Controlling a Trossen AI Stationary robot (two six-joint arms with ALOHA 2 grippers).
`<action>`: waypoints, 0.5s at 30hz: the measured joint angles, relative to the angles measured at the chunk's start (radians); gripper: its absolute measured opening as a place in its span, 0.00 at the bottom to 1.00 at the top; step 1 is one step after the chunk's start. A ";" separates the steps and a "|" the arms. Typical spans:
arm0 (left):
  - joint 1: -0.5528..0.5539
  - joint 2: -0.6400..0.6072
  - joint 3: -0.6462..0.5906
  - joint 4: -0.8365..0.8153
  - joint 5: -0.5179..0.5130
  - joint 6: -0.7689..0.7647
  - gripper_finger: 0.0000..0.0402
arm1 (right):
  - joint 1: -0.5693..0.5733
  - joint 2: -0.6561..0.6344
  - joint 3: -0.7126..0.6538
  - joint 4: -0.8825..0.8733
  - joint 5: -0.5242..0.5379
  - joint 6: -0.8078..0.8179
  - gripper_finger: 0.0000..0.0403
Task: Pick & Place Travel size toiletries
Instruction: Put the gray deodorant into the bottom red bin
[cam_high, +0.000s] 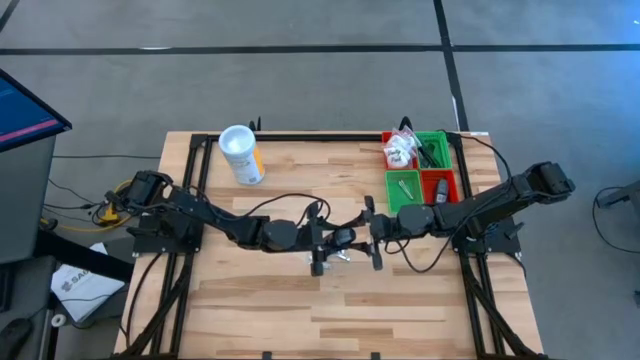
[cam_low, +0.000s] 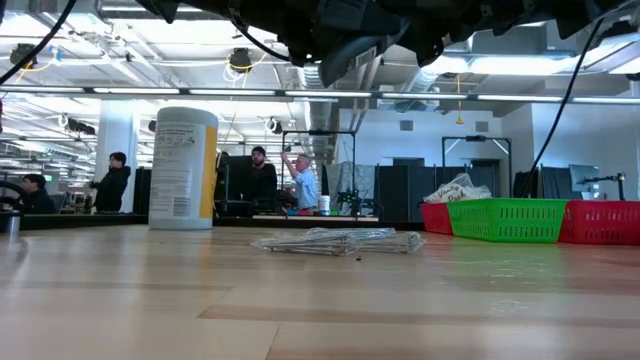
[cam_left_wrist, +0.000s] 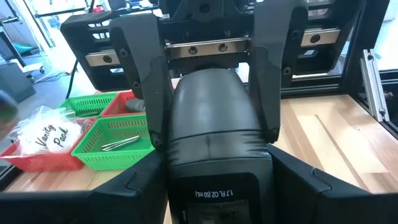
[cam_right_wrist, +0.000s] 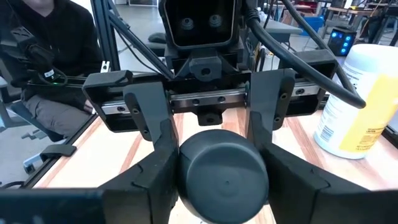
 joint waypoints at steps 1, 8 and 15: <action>0.000 0.000 0.000 0.003 0.003 0.002 0.50 | 0.000 0.000 0.000 0.001 0.000 0.000 0.50; 0.017 0.000 0.000 0.026 0.089 0.009 0.50 | 0.011 0.000 0.001 0.012 -0.014 -0.008 0.64; 0.044 0.001 0.000 0.049 0.137 0.001 0.50 | 0.014 -0.001 0.002 0.015 -0.007 -0.023 0.59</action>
